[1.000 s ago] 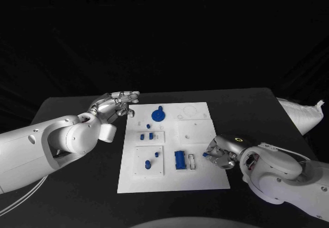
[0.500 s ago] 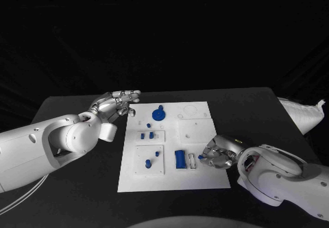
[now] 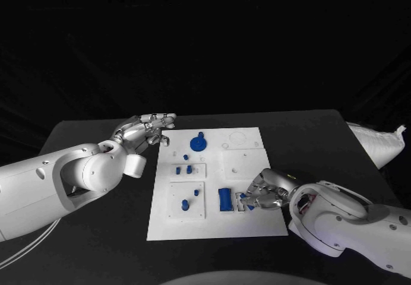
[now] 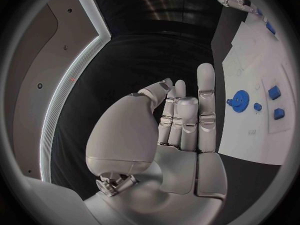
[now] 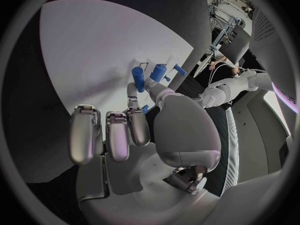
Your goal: Assemble the parts on the task board
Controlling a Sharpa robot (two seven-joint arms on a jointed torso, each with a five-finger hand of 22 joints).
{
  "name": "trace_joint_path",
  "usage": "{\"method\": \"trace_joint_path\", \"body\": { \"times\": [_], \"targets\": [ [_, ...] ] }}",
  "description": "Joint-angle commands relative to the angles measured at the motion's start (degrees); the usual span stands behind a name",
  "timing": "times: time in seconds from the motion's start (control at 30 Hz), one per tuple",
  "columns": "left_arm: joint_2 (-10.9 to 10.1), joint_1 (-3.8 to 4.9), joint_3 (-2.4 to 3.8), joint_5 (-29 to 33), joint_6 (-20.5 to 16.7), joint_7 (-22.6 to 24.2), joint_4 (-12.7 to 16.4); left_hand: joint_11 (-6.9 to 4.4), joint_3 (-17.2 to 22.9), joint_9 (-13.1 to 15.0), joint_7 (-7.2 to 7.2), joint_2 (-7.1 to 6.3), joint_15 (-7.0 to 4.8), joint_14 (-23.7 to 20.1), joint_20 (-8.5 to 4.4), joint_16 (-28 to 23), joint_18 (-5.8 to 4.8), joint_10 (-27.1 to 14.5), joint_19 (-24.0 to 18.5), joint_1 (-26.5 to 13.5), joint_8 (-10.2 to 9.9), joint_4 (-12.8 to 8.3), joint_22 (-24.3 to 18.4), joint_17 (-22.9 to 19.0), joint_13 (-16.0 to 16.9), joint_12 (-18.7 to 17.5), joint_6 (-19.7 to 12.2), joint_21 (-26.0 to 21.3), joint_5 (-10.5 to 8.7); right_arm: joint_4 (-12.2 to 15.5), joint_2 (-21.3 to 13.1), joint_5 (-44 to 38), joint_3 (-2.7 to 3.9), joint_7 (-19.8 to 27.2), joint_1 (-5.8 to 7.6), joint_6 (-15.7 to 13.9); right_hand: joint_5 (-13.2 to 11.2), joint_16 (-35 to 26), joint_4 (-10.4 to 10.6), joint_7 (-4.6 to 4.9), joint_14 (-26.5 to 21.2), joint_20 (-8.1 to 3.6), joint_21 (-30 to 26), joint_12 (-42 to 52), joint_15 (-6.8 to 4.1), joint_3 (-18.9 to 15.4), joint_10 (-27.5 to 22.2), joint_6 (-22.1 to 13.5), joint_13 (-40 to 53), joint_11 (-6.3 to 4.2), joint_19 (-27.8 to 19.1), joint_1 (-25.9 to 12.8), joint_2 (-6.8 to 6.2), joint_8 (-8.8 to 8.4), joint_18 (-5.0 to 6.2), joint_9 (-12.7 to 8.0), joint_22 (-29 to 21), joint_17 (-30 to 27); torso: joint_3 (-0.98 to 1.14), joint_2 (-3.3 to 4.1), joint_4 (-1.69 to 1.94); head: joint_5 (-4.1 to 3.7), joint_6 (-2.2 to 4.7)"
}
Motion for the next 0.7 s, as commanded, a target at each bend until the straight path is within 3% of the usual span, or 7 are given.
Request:
{"method": "trace_joint_path", "body": {
  "times": [0.03,0.17,0.3,0.7],
  "targets": [
    [0.04,0.02,0.04,-0.18,1.11,0.51,0.20,0.02,0.01,0.03,-0.12,0.51,0.01,-0.38,0.02,-0.20,1.06,-0.50,-0.22,0.29,0.37,-0.24,-0.09,-0.04,-0.07,0.37,-0.34,-0.36,0.29,-0.35,0.47,-0.92,0.00,-1.10,-0.06,1.78,0.94,0.28,0.37,-0.45,5.16,-0.60,0.24,-0.72,-0.59,-1.17,1.95,0.88,6.50,-0.44,0.79,-0.56,0.17,0.42,-0.73,0.48,0.21,10.29,0.03,0.00,-0.03,0.19,-0.09],
    [0.06,0.02,0.04,-0.18,1.15,0.51,0.21,0.02,0.01,0.03,-0.12,0.51,0.01,-0.38,0.02,-0.20,1.06,-0.50,-0.22,0.29,0.37,-0.24,-0.09,-0.04,-0.07,0.37,-0.34,-0.36,0.29,-0.81,1.19,-1.73,0.00,-1.33,-0.06,2.83,1.54,0.35,0.66,-0.93,5.18,-0.84,0.35,0.43,-0.88,-2.50,2.39,1.70,7.26,-0.85,0.86,-0.51,0.61,1.35,-0.76,1.27,0.40,10.41,0.12,0.01,-0.02,0.25,-0.13],
    [0.08,0.02,0.04,-0.18,1.25,0.45,0.21,0.06,-0.02,0.03,-0.08,0.48,0.03,-0.39,0.03,-0.18,1.05,-0.56,-0.23,0.24,0.41,-0.24,-0.08,-0.03,-0.10,0.39,-0.36,-0.35,0.26,-1.18,1.76,-2.69,0.00,-1.52,-0.06,3.45,1.80,0.37,0.85,-1.16,5.19,-0.98,0.38,0.88,-1.04,-3.15,2.55,1.99,7.58,-1.03,0.88,-0.48,0.89,1.84,-0.77,1.71,0.47,10.44,0.06,-0.01,-0.08,0.33,-0.09],
    [0.06,0.02,0.04,-0.18,1.54,0.31,0.33,0.08,-0.03,0.03,-0.07,0.47,0.04,-0.40,0.03,-0.19,1.05,-0.58,-0.24,0.20,0.43,-0.23,-0.11,-0.06,-0.11,0.40,-0.37,-0.39,0.25,-2.96,3.02,-4.55,0.00,-1.96,-0.05,5.03,2.10,0.40,1.05,-1.34,5.20,-1.12,0.40,1.39,-1.18,-3.67,2.73,2.14,7.94,-1.19,0.90,-0.40,1.33,2.30,-0.78,2.14,0.51,10.50,0.10,0.06,-0.08,0.30,-0.11]
  ]
}}
